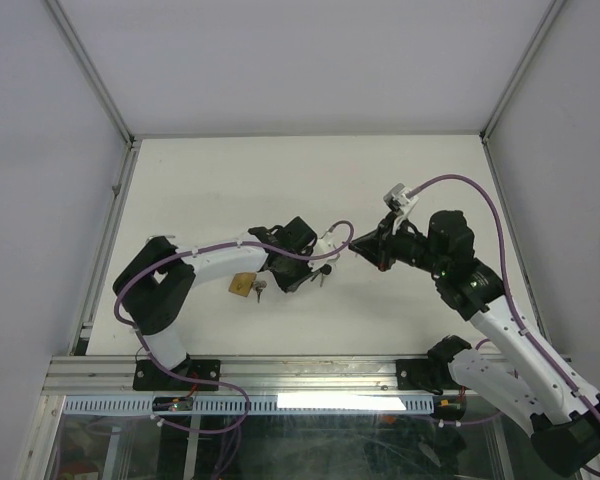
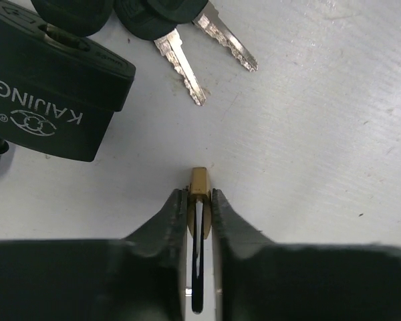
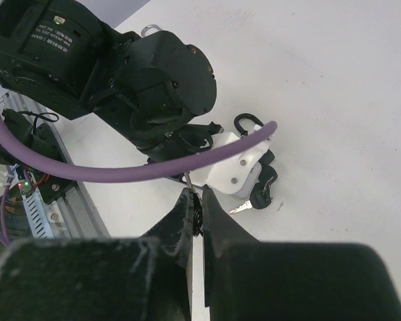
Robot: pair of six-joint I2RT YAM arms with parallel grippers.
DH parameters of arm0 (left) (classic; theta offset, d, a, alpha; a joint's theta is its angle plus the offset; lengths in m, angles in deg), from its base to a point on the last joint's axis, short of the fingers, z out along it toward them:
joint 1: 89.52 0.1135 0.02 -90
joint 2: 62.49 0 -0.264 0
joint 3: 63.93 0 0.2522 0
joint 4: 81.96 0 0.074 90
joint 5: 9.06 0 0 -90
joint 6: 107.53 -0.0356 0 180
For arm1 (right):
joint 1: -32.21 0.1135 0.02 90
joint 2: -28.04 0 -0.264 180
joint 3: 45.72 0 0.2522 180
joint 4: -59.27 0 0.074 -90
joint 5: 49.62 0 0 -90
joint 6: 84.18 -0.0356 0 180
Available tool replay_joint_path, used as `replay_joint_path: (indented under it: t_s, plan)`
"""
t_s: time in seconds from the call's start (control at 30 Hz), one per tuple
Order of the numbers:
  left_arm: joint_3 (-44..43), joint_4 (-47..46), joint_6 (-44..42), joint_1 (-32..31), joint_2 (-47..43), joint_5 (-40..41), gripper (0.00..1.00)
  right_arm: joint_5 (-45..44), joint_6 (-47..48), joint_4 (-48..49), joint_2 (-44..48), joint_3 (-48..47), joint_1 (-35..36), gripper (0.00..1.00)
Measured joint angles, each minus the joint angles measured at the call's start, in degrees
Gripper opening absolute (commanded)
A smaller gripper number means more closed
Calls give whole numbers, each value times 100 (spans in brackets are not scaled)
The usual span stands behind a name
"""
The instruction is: Unlock with the key
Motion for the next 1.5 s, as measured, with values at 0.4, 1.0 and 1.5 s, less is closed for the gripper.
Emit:
replay_joint_path:
  t_s: [0.4,1.0,1.5]
  plan:
    - [-70,61,164,280,-518,-828,0,-63,61,-446,177,-358,-42,0]
    - [-855,-5777,3978,1403,-2490,-5165,0,1025,-363,-101,-184,-2262,-81,0]
    - [-1010,-7095,5337,1263,-2264,-5346,0,1147,-713,647,-120,-2262,-81,0]
